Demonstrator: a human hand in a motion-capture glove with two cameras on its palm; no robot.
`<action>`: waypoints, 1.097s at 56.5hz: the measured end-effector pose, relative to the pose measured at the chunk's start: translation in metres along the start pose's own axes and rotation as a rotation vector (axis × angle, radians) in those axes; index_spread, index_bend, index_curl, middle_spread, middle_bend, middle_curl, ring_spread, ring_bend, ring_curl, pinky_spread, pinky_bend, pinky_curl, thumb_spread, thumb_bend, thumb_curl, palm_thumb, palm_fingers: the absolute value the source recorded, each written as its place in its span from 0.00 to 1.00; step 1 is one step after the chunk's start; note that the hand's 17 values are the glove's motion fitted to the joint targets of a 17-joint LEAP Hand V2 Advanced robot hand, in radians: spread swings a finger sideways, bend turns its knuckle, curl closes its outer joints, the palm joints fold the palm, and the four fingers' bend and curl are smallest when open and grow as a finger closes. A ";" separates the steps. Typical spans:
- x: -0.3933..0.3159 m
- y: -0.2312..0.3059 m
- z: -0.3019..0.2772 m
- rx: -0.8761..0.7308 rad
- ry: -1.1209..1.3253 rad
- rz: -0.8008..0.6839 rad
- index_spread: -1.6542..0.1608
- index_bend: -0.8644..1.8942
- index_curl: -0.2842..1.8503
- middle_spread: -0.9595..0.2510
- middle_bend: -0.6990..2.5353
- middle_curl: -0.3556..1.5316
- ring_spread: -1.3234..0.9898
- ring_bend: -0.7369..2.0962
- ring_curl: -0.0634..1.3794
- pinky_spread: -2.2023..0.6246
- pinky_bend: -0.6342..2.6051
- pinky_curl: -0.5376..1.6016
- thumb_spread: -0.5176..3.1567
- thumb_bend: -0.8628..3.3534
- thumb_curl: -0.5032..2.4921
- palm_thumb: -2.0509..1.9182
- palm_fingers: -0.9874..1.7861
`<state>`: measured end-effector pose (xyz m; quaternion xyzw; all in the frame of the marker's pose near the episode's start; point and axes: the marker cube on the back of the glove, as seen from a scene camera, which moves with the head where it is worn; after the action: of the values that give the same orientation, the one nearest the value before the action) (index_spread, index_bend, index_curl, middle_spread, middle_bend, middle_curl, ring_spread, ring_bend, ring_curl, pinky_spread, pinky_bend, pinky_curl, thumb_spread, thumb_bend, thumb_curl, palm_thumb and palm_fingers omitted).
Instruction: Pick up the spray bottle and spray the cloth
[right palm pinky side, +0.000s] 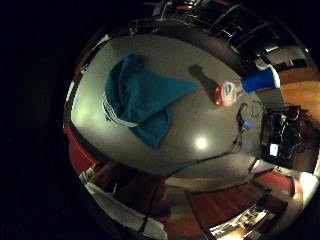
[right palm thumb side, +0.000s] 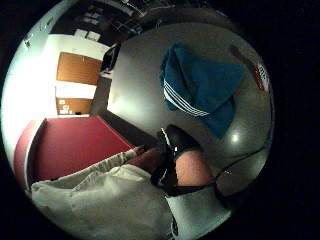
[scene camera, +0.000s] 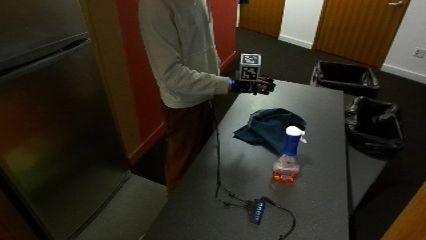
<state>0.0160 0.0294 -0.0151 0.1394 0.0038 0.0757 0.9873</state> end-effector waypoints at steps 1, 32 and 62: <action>0.001 0.000 -0.001 0.013 -0.004 0.010 0.69 0.37 0.28 0.77 0.27 0.34 0.59 0.33 0.18 0.86 0.28 0.40 0.41 0.20 0.29 0.68 0.41; 0.065 0.029 -0.001 0.259 -0.112 0.346 0.70 0.37 0.27 0.78 0.28 0.35 0.58 0.34 0.21 0.86 0.28 0.41 0.41 0.20 0.29 0.68 0.43; 0.206 0.013 -0.003 0.634 -0.431 0.592 0.79 0.36 0.26 0.77 0.29 0.37 0.58 0.36 0.24 0.84 0.28 0.42 0.40 0.20 0.30 0.68 0.46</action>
<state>0.2175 0.0741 -0.0117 0.4408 -0.2179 0.3180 0.8106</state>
